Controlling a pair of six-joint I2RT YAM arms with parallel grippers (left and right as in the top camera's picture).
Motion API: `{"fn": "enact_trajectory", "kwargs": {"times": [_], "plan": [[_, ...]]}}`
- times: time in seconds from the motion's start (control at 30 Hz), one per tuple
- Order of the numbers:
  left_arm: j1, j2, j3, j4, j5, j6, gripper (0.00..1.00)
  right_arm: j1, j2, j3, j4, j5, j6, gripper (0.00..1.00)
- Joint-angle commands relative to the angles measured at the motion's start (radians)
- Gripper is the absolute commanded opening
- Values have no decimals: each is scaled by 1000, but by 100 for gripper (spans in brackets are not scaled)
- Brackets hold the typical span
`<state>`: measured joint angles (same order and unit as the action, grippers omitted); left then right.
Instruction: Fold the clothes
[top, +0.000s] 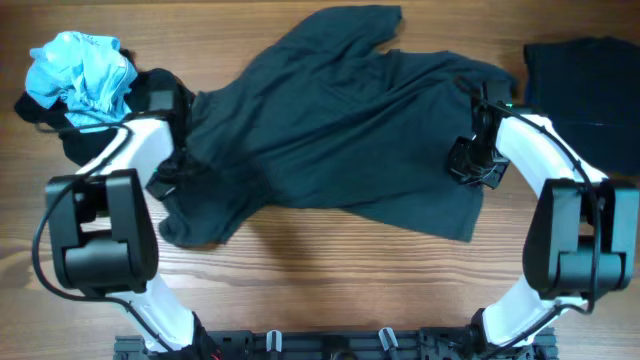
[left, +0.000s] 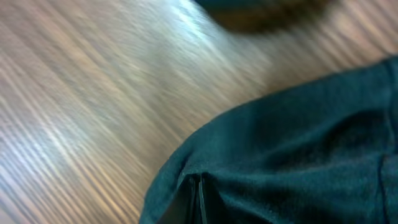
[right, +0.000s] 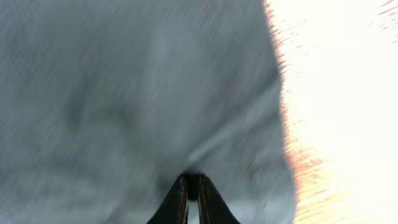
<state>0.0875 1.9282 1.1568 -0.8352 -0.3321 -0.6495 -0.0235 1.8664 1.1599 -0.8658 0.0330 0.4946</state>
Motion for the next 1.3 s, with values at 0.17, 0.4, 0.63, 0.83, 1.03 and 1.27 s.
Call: {"fn": "enact_trajectory", "kwargs": {"times": [0.17,0.4,0.63,0.83,1.03,1.27], "plan": [[32,58,-40,-4,6,-10,4,-2,55,-13,-131,-201,-23,4],[32,58,-40,-30,6,15,4,-2,54,-193,-209,-320,21,4],[34,58,-40,-80,6,17,4,-2,4,-281,-155,-317,94,5],[34,48,-40,-132,50,84,4,-2,-121,-210,-134,-253,129,4],[34,-27,-40,-189,129,91,4,-2,-176,60,-288,-217,-10,8],[34,-158,0,-195,161,97,10,46,-203,112,-412,-308,-144,20]]}}
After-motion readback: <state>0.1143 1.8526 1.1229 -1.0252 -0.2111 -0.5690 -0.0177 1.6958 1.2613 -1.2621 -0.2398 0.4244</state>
